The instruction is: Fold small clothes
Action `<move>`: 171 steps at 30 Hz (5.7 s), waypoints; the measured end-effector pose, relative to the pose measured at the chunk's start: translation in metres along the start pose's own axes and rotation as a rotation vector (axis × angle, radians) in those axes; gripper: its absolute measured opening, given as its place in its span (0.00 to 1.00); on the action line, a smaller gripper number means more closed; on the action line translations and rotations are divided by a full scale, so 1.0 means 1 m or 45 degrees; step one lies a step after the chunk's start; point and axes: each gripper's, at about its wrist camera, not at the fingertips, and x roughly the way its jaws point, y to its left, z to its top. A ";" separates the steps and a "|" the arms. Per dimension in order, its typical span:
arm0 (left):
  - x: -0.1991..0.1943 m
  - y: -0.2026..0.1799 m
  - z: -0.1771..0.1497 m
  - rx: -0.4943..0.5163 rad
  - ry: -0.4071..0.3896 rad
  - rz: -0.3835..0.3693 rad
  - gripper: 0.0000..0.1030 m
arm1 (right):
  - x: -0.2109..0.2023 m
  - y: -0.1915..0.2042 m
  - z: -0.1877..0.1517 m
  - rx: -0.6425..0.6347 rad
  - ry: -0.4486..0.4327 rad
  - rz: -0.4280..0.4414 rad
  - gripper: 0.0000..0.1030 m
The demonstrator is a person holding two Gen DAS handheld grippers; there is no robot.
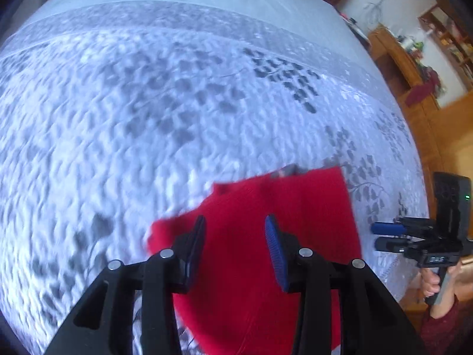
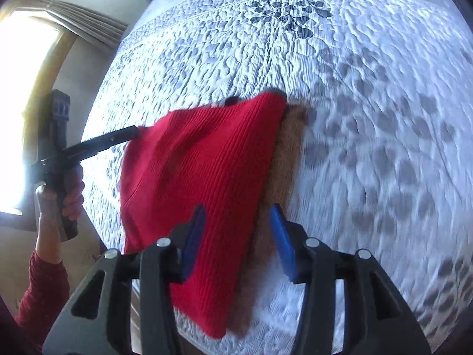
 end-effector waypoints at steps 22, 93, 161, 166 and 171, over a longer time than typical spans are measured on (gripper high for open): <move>0.050 -0.009 0.018 0.072 0.110 -0.094 0.04 | 0.030 -0.017 0.052 0.078 0.035 0.050 0.55; -0.040 -0.058 -0.203 -0.176 -0.094 0.291 0.64 | 0.019 0.018 -0.151 0.021 0.048 0.011 0.59; 0.036 0.063 -0.098 -0.500 -0.005 -0.432 0.38 | 0.071 0.002 -0.023 0.084 0.049 0.226 0.44; 0.024 0.040 -0.102 -0.490 -0.042 -0.453 0.33 | 0.040 0.001 -0.036 0.086 -0.004 0.256 0.35; 0.019 -0.030 -0.090 -0.353 -0.014 -0.496 0.32 | -0.020 -0.020 -0.056 0.071 -0.049 0.218 0.35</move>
